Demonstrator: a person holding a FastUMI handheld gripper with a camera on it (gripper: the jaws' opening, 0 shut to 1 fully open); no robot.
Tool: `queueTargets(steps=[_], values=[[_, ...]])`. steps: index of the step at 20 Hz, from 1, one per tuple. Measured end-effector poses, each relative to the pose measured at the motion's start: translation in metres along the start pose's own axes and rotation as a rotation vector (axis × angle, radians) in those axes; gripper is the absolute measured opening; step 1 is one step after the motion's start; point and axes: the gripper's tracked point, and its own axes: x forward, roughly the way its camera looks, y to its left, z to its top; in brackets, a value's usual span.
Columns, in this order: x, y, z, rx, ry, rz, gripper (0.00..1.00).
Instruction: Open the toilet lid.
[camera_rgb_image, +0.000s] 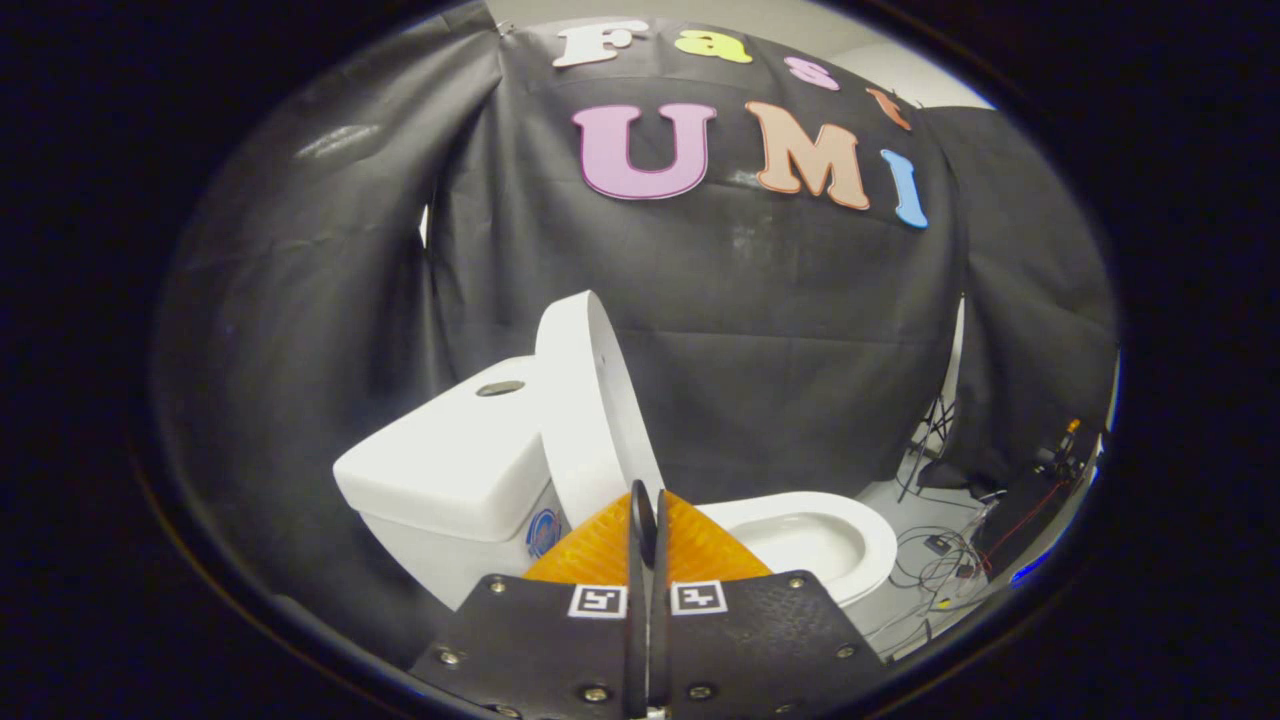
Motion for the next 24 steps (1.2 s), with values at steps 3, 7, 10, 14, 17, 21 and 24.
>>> queueTargets(steps=[3,7,10,14,17,21,24], values=[[-0.001,0.004,-0.004,-0.042,-0.005,0.012,0.04],[-0.011,0.007,-0.001,-0.078,-0.018,0.035,0.05],[-0.018,0.01,0.0,-0.113,-0.035,0.074,0.21],[-0.026,0.004,0.004,-0.13,-0.037,0.085,0.27],[-0.04,0.003,0.012,-0.095,-0.048,0.137,0.29],[-0.062,0.003,0.039,0.037,-0.105,0.234,0.59],[-0.074,-0.008,0.054,0.037,-0.125,0.233,0.64]])
